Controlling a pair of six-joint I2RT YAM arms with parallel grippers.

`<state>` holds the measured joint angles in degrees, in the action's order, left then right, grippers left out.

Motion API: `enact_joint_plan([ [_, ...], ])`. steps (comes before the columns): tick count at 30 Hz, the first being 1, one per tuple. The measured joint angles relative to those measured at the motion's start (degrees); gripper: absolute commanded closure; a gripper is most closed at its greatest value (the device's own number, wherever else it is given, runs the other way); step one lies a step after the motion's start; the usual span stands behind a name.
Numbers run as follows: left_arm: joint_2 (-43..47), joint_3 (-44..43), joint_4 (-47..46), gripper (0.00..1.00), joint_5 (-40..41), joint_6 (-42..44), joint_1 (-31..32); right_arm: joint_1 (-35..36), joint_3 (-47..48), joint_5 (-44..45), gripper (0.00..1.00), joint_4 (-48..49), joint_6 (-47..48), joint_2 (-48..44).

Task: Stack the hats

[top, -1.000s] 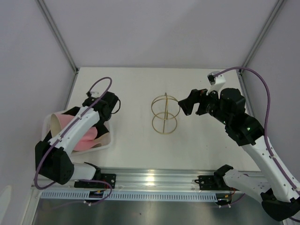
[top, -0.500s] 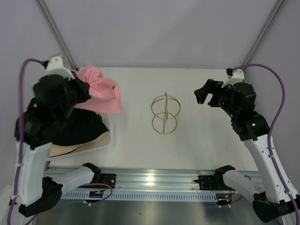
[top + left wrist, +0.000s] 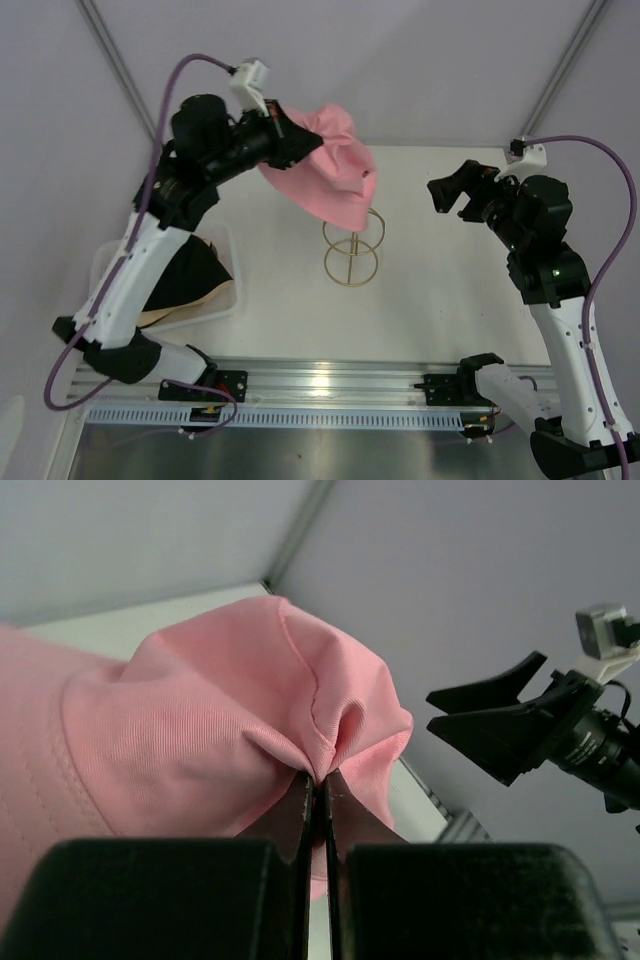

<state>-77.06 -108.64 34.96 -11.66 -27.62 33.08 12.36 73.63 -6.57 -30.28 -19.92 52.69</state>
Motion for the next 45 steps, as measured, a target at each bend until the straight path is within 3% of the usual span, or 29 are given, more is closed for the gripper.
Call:
enact_joint_plan([
  [6, -10.3, 0.0, -6.0, 0.99, -9.8, -3.0, 4.6, -1.0, 0.0, 1.6, 0.01, -2.3, -0.5, -2.9],
  [14, -14.0, 2.5, -15.5, 0.99, -16.6, -5.1, 6.3, -1.5, -0.2, 3.1, 0.01, -3.4, -1.0, -6.1],
  [19, -11.4, 16.0, -16.4, 0.92, -12.9, -4.2, 6.3, -1.6, -1.5, 2.5, 0.01, -3.7, -1.0, -5.7],
  [23, -8.6, 25.5, -14.3, 0.91, -9.3, -3.6, 5.0, -1.6, -4.0, -0.4, 0.01, -2.7, -1.0, -4.7],
  [32, -0.6, 34.6, -14.9, 0.91, -2.4, -6.7, 0.9, -1.6, -7.5, -5.2, 0.0, 0.7, -0.8, -1.0],
  [39, -1.2, 41.0, -17.7, 0.86, -0.7, -11.9, -2.5, 0.3, -9.5, -5.9, 0.01, 2.5, 0.7, 1.0],
  [43, -3.8, 39.9, -17.7, 0.79, -0.3, -13.0, -2.8, 2.1, -10.8, -5.7, 0.01, 3.9, 1.0, 2.2],
  [45, -5.0, 38.8, -17.6, 0.58, -0.4, -12.8, -2.8, 2.9, -11.0, -5.7, 0.0, 4.8, 1.2, 3.3],
])
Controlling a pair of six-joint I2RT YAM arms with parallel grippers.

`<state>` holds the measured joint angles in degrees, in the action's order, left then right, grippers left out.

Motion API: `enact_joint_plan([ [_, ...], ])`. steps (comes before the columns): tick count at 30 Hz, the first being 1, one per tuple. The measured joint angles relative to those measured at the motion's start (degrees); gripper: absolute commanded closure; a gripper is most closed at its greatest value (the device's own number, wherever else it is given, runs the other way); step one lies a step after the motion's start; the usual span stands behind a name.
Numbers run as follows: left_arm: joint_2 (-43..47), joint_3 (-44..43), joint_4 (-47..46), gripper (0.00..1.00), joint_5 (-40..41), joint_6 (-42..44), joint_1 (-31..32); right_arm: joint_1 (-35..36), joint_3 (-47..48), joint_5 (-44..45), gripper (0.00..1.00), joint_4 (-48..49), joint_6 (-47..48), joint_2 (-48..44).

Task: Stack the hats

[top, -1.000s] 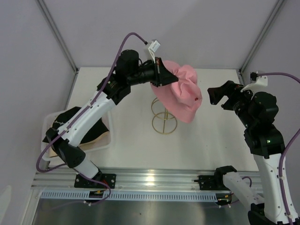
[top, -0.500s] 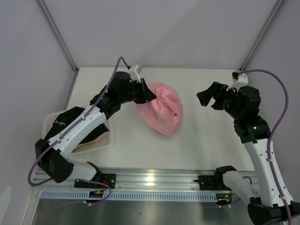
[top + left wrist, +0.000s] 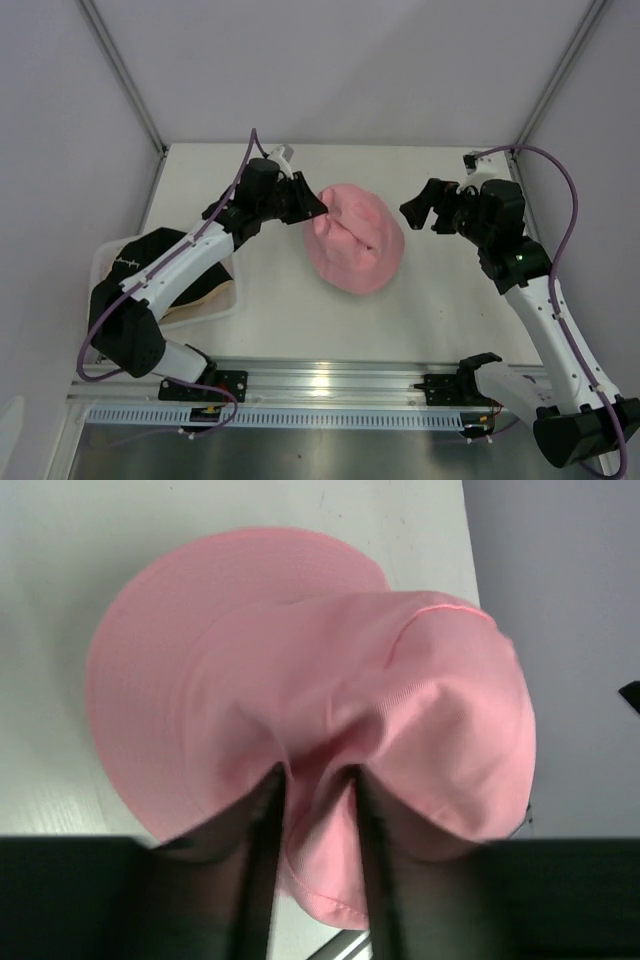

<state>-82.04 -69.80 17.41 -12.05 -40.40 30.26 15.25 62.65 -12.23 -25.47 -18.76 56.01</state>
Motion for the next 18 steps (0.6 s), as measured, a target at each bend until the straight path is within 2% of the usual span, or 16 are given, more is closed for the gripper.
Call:
enact_joint_plan([
  [1, -0.2, -0.3, 0.0, 0.47, 0.0, 0.0, 0.0, 0.3, -0.1, 0.2, 0.01, 0.6, 0.1, 0.7],
  [2, -0.1, -0.3, 0.0, 0.24, 0.2, 0.0, -0.1, 0.6, -0.3, 0.3, 0.01, 1.4, 0.2, 1.2],
  [3, 0.2, -0.3, 0.0, 0.16, 0.4, 0.4, -0.1, 0.8, -0.8, 0.5, 0.0, 2.3, 0.3, 1.7],
  [4, 0.5, -0.3, -0.2, 0.01, 0.5, 0.2, -0.1, 0.9, -1.6, 0.7, 0.01, 3.5, 0.4, 2.1],
  [8, 3.3, 0.7, -0.5, 0.01, 1.4, 0.3, -0.2, 0.4, -6.3, 2.9, 0.01, 8.7, 0.0, 4.5],
  [12, 6.3, 0.8, 0.3, 0.0, 2.1, 1.6, -0.2, -2.0, -8.3, 3.3, 0.01, 9.9, -1.9, 9.8],
  [18, 11.8, 1.0, 6.9, 0.0, 10.6, 4.2, -0.2, -2.7, -10.2, 2.0, 0.0, 14.2, -3.4, 10.4],
])
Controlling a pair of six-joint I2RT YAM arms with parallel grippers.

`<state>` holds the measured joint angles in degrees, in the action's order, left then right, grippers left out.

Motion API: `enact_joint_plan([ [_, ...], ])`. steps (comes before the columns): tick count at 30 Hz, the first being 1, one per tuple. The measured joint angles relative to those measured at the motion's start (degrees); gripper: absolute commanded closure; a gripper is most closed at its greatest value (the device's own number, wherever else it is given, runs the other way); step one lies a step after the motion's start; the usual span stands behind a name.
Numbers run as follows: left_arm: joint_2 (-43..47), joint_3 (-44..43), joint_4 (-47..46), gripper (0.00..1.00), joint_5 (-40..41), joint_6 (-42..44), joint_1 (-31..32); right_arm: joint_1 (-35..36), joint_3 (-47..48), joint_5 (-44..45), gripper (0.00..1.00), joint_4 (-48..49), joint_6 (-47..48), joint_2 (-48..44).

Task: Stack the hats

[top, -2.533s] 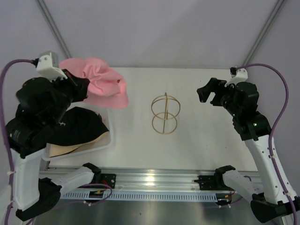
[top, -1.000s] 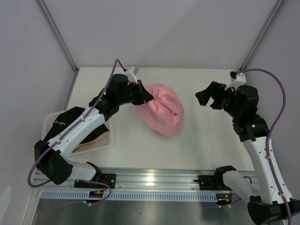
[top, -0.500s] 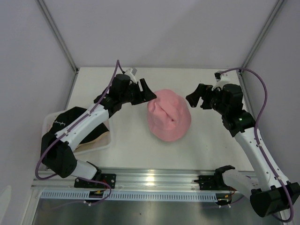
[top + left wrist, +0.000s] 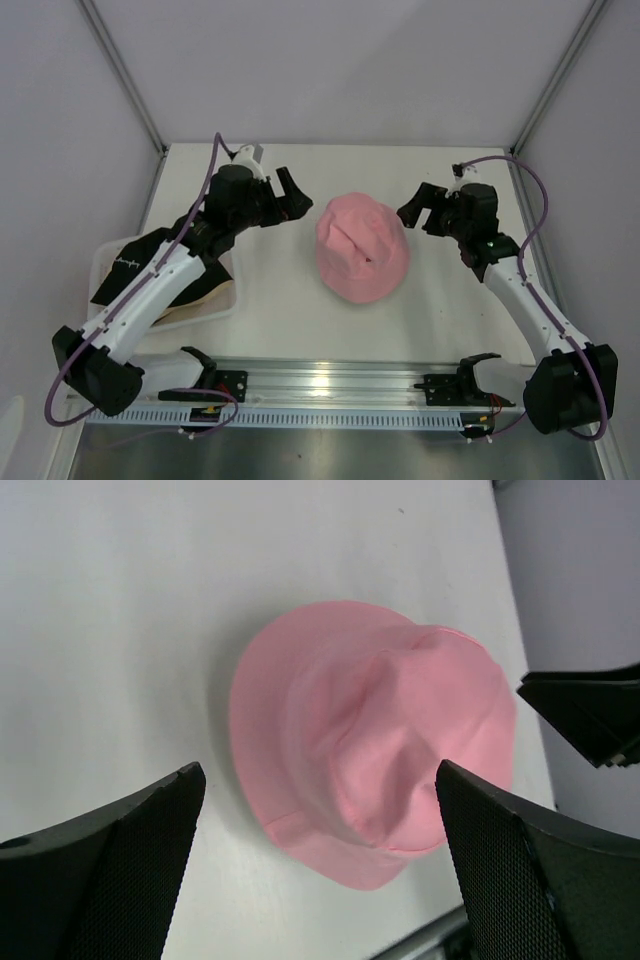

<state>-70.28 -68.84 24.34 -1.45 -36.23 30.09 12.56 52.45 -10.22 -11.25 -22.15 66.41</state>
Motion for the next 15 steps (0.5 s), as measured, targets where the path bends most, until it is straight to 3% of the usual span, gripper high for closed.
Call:
enact_joint_plan([
  [5, 5.7, -1.2, 10.8, 0.0, 13.7, -1.5, -0.4, 1.7, -5.9, -0.4, 0.01, 4.5, -1.2, 1.4],
  [10, 9.2, -3.7, 25.7, 0.0, 25.8, -9.0, -5.8, 3.5, -14.2, 0.3, 0.0, 7.0, -3.2, 5.3],
  [15, 9.9, -3.7, 37.4, 0.01, 36.8, -12.5, -9.3, 3.5, -13.0, 3.6, 0.01, 3.4, -2.1, 6.5],
])
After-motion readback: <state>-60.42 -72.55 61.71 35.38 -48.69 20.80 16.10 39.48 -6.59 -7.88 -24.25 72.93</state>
